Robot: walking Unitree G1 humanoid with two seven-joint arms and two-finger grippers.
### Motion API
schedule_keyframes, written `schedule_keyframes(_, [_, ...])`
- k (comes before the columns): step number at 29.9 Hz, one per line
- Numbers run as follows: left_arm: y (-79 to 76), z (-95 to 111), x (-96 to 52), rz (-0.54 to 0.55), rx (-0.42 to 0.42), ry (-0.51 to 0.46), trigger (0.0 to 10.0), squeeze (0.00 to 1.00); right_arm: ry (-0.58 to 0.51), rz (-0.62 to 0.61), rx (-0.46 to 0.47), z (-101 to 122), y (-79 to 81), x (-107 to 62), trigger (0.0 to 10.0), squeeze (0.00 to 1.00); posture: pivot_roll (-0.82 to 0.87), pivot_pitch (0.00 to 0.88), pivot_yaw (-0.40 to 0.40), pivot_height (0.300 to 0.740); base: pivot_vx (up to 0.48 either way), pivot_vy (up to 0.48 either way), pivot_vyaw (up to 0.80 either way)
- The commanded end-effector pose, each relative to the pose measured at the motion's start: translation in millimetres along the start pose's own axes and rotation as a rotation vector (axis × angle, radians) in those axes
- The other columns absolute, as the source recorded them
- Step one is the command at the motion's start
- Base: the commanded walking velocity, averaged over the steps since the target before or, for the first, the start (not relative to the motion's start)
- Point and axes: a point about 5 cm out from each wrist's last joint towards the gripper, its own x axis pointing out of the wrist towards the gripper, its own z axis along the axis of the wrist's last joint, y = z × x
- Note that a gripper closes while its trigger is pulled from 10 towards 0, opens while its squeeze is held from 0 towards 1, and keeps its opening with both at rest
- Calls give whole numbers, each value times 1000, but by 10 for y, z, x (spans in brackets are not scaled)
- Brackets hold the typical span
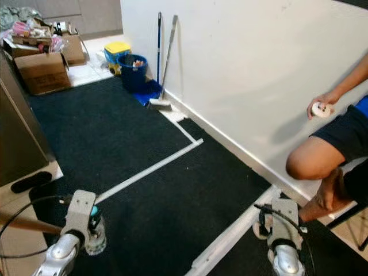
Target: Restocking fridge
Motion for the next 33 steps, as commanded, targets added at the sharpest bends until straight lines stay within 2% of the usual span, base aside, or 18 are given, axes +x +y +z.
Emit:
schedule_keyframes(1, [-27, -17, -9, -10, 4, 2, 10000, 0, 13, -14, 3, -21, -24, -5, 10000, 0, 11, 0, -88, 740, 0, -311, 0])
schedule_keyframes(33, [-33, 6, 0, -12, 5, -3, 10000, 0, 14, -3, 0, -31, 12, -14, 10000, 0, 18, 0, -87, 740, 0, -309, 0])
